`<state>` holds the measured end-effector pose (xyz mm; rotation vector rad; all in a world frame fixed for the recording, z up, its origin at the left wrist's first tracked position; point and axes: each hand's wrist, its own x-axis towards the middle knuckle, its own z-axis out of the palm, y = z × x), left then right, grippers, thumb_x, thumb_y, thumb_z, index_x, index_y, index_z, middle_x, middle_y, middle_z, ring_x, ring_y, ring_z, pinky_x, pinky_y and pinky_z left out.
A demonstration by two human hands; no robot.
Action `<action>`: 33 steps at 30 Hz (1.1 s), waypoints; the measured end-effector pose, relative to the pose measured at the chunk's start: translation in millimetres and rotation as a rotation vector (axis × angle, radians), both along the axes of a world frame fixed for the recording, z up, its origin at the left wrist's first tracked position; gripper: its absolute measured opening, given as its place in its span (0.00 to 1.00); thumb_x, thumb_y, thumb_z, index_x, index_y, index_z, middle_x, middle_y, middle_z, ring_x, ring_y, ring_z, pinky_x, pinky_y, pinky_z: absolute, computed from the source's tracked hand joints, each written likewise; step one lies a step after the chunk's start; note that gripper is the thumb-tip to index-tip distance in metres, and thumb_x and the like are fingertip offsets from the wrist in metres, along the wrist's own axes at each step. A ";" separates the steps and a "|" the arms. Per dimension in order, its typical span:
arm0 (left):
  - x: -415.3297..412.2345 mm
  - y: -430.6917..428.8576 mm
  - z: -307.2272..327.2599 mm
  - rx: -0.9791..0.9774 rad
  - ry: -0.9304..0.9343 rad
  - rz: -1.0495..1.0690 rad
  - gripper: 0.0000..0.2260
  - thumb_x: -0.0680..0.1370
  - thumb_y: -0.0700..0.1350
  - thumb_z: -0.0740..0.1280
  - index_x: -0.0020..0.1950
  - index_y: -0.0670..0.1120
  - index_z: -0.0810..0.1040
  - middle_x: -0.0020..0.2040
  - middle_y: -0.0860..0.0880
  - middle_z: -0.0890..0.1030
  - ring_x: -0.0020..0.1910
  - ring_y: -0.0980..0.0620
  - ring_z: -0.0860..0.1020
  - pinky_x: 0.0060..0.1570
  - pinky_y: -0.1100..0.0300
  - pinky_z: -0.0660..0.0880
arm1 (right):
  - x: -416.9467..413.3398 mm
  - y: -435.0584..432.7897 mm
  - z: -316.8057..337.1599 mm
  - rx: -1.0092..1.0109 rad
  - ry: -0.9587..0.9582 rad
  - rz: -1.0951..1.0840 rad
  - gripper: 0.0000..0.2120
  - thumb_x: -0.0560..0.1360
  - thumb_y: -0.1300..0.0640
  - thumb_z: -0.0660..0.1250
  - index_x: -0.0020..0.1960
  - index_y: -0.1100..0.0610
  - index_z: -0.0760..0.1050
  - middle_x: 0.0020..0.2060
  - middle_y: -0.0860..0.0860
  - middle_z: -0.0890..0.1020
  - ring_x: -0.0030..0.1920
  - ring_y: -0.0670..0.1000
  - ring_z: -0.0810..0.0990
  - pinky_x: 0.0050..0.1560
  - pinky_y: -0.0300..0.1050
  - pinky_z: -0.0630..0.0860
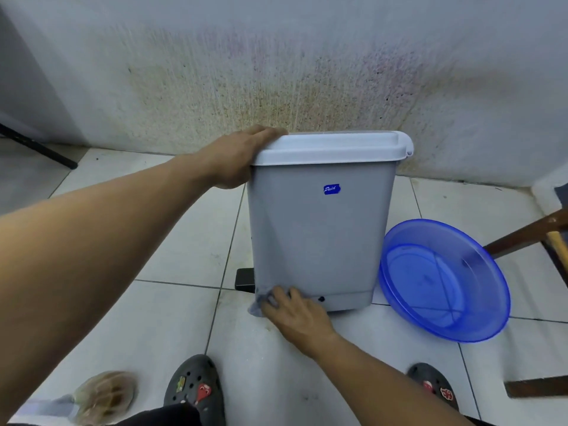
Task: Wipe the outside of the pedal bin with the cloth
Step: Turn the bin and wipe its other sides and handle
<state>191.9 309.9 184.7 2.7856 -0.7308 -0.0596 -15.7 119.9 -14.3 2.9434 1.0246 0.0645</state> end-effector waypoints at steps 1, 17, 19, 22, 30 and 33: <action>-0.5 0.1 0.2 -0.002 0.001 0.001 0.38 0.75 0.33 0.63 0.81 0.56 0.57 0.78 0.51 0.65 0.71 0.41 0.70 0.65 0.48 0.69 | -2.0 -7.3 -2.1 0.010 0.026 -0.033 0.25 0.60 0.59 0.79 0.56 0.51 0.79 0.46 0.52 0.79 0.35 0.53 0.77 0.21 0.40 0.68; 0.7 4.6 -3.7 -0.018 -0.007 -0.030 0.39 0.74 0.33 0.64 0.80 0.58 0.58 0.76 0.50 0.67 0.68 0.41 0.72 0.65 0.43 0.72 | -16.0 -133.2 -15.2 0.393 0.154 -0.810 0.23 0.72 0.70 0.67 0.59 0.48 0.70 0.50 0.47 0.66 0.47 0.53 0.74 0.34 0.46 0.71; 0.2 4.3 -4.4 -0.014 -0.015 -0.031 0.39 0.74 0.32 0.64 0.80 0.58 0.58 0.76 0.50 0.67 0.68 0.40 0.73 0.64 0.43 0.72 | -14.5 -136.0 -13.5 0.508 0.109 -0.942 0.18 0.76 0.66 0.64 0.59 0.48 0.68 0.50 0.45 0.64 0.44 0.54 0.74 0.35 0.47 0.72; 1.0 4.0 -5.2 0.005 -0.024 -0.027 0.40 0.73 0.33 0.65 0.80 0.58 0.57 0.76 0.51 0.66 0.67 0.40 0.73 0.62 0.44 0.73 | -10.9 -110.7 -10.3 0.577 0.085 -0.888 0.19 0.75 0.66 0.66 0.60 0.49 0.69 0.53 0.50 0.68 0.42 0.56 0.76 0.33 0.52 0.78; 0.2 4.4 -7.5 -0.008 -0.063 -0.036 0.39 0.73 0.33 0.65 0.80 0.57 0.57 0.74 0.50 0.68 0.66 0.39 0.73 0.59 0.44 0.73 | 2.5 -15.0 6.5 0.525 0.238 -0.467 0.11 0.81 0.50 0.57 0.63 0.43 0.71 0.53 0.40 0.69 0.48 0.47 0.73 0.42 0.44 0.72; 0.2 4.9 -8.2 -0.018 -0.063 -0.040 0.39 0.73 0.33 0.65 0.80 0.57 0.58 0.74 0.50 0.68 0.66 0.39 0.73 0.60 0.45 0.73 | 4.2 -32.7 5.9 0.633 0.185 -0.597 0.15 0.79 0.56 0.60 0.63 0.45 0.74 0.55 0.45 0.71 0.49 0.52 0.77 0.47 0.50 0.77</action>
